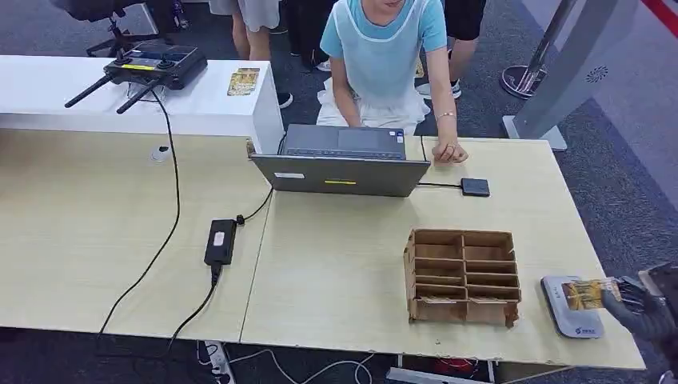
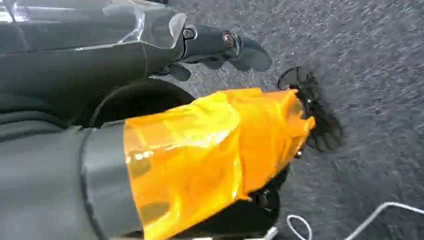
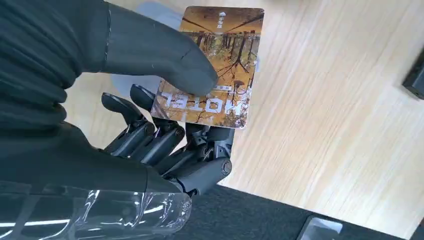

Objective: Pass the card to the sensor for recognition and then transmit it.

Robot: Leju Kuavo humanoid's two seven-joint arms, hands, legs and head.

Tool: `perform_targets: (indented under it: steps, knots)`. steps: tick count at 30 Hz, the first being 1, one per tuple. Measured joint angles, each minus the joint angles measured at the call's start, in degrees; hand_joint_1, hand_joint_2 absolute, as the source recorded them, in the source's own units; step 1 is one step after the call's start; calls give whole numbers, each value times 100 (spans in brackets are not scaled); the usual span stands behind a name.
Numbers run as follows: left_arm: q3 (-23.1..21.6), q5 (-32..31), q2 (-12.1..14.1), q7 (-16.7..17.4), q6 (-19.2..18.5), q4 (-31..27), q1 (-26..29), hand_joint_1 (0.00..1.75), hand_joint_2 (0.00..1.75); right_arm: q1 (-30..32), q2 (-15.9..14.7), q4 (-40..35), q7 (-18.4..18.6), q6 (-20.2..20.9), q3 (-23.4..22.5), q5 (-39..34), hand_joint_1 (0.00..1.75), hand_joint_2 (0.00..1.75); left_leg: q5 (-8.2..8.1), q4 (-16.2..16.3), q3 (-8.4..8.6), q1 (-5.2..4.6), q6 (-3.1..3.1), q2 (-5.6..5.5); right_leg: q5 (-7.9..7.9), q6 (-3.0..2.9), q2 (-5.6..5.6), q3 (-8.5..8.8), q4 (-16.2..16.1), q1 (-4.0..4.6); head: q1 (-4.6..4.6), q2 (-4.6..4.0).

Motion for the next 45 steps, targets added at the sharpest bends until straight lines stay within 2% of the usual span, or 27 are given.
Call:
perform_targets:
  steps: [34, 45]
  knots:
    - [-479, -448, 72, 136, -48, 9, 4, 0, 0, -107, 166, 249, -4, -81, 273, 317, 175, 175, 0, 0, -2, 0, 0, -1, 0, 0, -1, 0, 0, 1, 0, 0]
    - [-704, -717, 120, 212, -68, 9, 10, 0, 0, -241, 166, 348, 103, -286, 411, 625, 175, 175, 0, 0, -2, 0, 0, 0, 0, 0, -1, 0, 1, 1, 0, 2]
